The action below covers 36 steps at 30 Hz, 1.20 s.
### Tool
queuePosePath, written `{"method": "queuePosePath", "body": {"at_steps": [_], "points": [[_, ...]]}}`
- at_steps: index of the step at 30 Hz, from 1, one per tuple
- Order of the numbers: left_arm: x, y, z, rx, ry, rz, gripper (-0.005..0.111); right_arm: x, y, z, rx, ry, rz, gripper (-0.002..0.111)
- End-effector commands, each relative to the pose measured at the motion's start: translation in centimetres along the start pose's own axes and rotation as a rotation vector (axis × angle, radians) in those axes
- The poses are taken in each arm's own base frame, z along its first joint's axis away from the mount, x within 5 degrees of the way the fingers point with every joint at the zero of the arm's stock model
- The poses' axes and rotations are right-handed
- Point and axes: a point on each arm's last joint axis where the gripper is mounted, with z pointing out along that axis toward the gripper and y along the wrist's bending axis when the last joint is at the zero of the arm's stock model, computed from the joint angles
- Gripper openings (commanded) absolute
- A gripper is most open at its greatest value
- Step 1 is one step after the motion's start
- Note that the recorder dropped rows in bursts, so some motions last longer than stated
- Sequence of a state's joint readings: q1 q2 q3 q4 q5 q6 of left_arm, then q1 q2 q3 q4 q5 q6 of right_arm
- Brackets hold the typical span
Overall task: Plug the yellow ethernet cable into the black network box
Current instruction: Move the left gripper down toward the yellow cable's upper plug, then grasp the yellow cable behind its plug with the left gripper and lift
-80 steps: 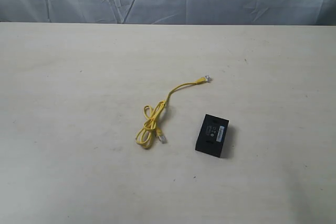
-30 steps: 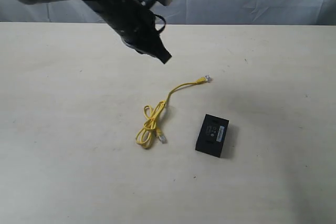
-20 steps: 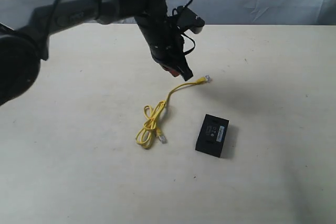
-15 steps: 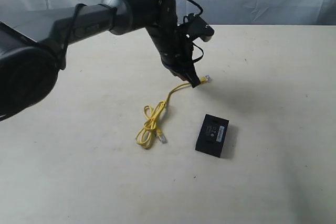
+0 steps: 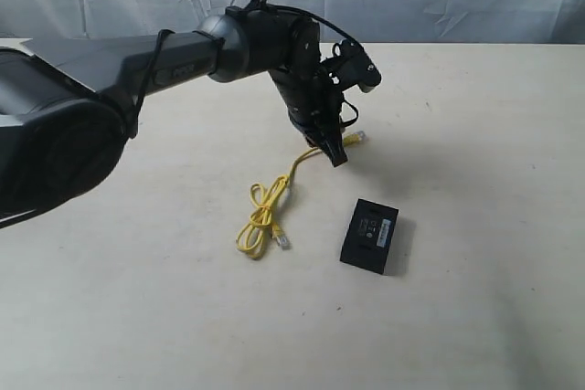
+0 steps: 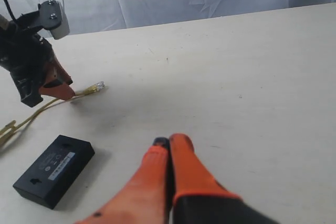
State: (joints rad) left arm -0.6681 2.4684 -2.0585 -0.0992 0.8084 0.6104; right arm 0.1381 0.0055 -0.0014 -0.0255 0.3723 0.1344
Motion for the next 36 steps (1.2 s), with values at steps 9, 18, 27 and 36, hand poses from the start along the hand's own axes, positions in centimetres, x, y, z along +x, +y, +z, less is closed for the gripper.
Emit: {"method": "queuePosePath", "body": {"at_steps": [9,18,27,36], "points": [[1.4,-0.1,1.5,0.049,0.080,-0.010,0.000,-0.1,0.0,0.0,-0.003,-0.015,-0.001,-0.001],[1.8,0.6,-2.5,0.118,0.156,0.033,0.000,-0.1,0.0,0.0,-0.003,-0.015,-0.001,-0.001],[2.9,0.0,-6.1,0.173,0.288,0.142,0.000,-0.1,0.0,0.0,-0.003,-0.017,-0.001,-0.001],[7.0,-3.0,-8.6,0.155,0.225,0.116,0.000,-0.1,0.0,0.0,-0.003,-0.017,-0.001,-0.001]]}}
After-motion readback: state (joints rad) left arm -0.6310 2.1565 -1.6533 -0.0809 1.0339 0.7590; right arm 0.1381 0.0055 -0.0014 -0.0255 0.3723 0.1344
